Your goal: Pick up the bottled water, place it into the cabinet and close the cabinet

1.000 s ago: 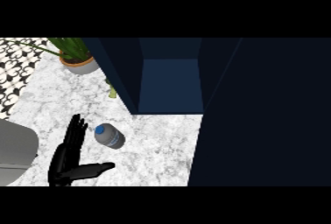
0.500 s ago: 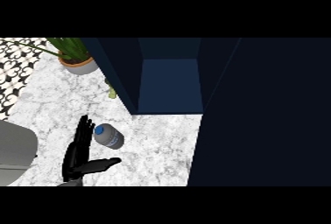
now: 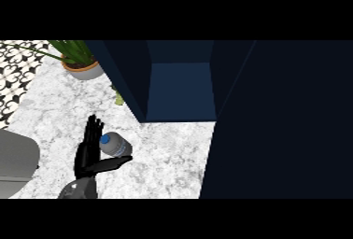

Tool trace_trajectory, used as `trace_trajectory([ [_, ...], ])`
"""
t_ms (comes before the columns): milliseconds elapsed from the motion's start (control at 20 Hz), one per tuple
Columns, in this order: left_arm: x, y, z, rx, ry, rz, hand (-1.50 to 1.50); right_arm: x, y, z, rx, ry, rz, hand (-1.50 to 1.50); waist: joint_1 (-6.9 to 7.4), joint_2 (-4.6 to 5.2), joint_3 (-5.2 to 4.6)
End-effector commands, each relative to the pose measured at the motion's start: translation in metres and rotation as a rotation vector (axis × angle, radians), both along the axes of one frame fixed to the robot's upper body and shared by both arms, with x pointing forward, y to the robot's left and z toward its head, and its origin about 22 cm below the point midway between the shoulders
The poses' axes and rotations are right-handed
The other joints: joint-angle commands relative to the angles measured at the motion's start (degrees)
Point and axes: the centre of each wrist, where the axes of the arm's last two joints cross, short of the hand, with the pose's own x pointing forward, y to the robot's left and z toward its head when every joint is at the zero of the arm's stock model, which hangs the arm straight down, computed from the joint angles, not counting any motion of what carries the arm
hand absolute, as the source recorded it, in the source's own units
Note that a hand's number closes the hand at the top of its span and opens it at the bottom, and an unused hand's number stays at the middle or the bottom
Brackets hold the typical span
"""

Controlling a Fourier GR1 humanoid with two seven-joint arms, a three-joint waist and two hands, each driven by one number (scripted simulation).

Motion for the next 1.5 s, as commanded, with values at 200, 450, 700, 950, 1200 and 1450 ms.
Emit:
trace_trajectory([
  [200,0.007,-0.004,-0.011,-0.061,-0.056,-0.038,1.50,-0.013,-0.013,0.019,-0.027,-0.068,-0.051,-1.50,0.22,0.08,0.01],
  [450,0.021,-0.025,-0.007,-0.032,-0.086,-0.122,1.50,-0.015,-0.006,0.028,-0.015,-0.059,-0.045,-1.50,0.03,0.09,-0.04],
  [700,0.023,-0.051,0.000,0.207,-0.198,-0.138,1.50,-0.011,-0.004,0.020,-0.022,-0.071,-0.057,-1.50,0.34,-0.20,0.04],
  [950,0.035,-0.038,0.016,0.227,-0.266,-0.180,1.50,-0.015,-0.002,0.019,-0.036,-0.056,-0.065,-1.50,0.71,-0.23,0.04],
  [1200,0.031,-0.064,0.016,0.180,-0.297,-0.226,1.50,-0.017,-0.005,0.016,-0.018,-0.062,-0.049,-1.50,0.48,-0.17,0.06],
  [1450,0.047,-0.087,0.053,0.082,-0.276,-0.288,1.50,-0.008,-0.008,0.027,-0.024,-0.049,-0.058,-1.50,0.80,-0.30,0.03],
])
